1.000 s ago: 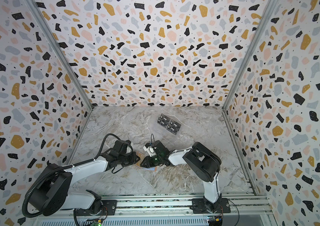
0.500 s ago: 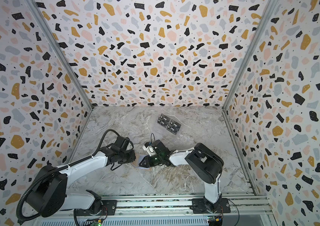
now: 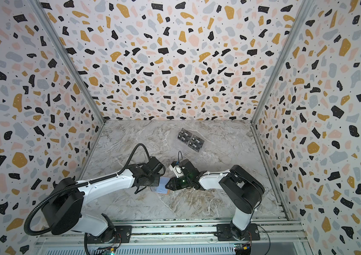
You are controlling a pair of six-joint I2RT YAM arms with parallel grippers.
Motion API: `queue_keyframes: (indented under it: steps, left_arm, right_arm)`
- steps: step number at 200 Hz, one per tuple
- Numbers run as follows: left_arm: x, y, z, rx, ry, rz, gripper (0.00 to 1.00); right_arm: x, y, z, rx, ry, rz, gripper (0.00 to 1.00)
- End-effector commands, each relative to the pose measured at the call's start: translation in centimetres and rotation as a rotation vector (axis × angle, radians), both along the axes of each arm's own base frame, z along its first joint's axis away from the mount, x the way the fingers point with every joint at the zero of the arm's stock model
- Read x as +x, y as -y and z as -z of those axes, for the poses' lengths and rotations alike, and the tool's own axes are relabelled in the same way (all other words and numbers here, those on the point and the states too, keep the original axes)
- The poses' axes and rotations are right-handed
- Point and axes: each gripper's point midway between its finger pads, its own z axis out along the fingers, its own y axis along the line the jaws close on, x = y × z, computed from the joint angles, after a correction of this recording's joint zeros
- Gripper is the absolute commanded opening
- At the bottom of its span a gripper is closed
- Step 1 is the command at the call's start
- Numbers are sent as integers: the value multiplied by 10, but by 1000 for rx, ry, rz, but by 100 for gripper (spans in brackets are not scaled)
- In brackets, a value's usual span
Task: Insert credit cards into a card holder
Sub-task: Close the card holder at the center of the table.
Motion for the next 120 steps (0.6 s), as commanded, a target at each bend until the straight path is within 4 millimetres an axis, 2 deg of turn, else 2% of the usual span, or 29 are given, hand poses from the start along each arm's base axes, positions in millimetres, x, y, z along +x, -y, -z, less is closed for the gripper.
queue_keyframes:
  steps: [1,32,47,81,95,120]
  left_arm:
    - [-4,11,-2,5,-2,11,17]
    - [-13,48,-9,-193,-18,67,36]
    - [-18,64,-13,-298,-27,102,40]
    - [-23,80,-22,-393,-23,148,44]
    - [-24,78,-20,-392,-20,147,47]
    - [-25,73,-10,-373,-25,135,47]
  right_arm:
    - [2,-2,-5,1,46,-13,30]
    - [2,4,5,-19,58,-4,30]
    - [0,5,10,-4,36,0,29]
    - [-6,5,24,2,-6,2,28]
    - [-6,8,26,-9,-4,5,28]
    - [-3,18,13,-43,49,27,28]
